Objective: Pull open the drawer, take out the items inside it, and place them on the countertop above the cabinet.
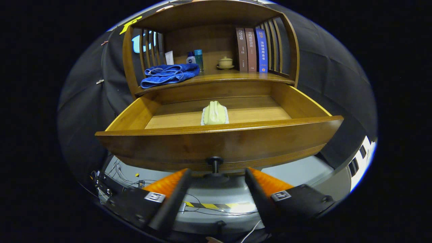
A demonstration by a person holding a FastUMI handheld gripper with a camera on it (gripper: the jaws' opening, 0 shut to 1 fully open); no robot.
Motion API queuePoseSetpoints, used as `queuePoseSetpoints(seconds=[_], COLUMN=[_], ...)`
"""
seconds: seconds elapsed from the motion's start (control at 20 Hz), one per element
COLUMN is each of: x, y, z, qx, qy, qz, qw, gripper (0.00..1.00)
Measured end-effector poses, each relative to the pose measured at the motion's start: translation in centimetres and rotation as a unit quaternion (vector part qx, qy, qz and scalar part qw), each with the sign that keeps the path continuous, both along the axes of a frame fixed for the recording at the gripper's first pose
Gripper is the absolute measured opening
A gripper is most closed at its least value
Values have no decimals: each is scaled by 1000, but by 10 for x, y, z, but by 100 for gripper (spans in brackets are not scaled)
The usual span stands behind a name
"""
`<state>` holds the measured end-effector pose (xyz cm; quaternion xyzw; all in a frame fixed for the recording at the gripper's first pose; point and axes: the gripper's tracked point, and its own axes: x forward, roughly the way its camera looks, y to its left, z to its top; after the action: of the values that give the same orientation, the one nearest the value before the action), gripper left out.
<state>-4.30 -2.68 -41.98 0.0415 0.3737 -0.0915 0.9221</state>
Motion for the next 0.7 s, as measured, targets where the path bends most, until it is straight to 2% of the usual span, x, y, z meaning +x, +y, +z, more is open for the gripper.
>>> queuePoseSetpoints(seconds=[0.05,0.2,0.4,0.5,0.7], x=[0,18,83,118,175], y=[2,6,7,2,-8], z=[14,75,123,121,77], qx=[4,5,9,8,17], qy=[-11,-58,-103,-100,-15], qz=[0,2,22,22,22], qw=[1000,998,994,995,999], gripper=[98,99,99,98,99])
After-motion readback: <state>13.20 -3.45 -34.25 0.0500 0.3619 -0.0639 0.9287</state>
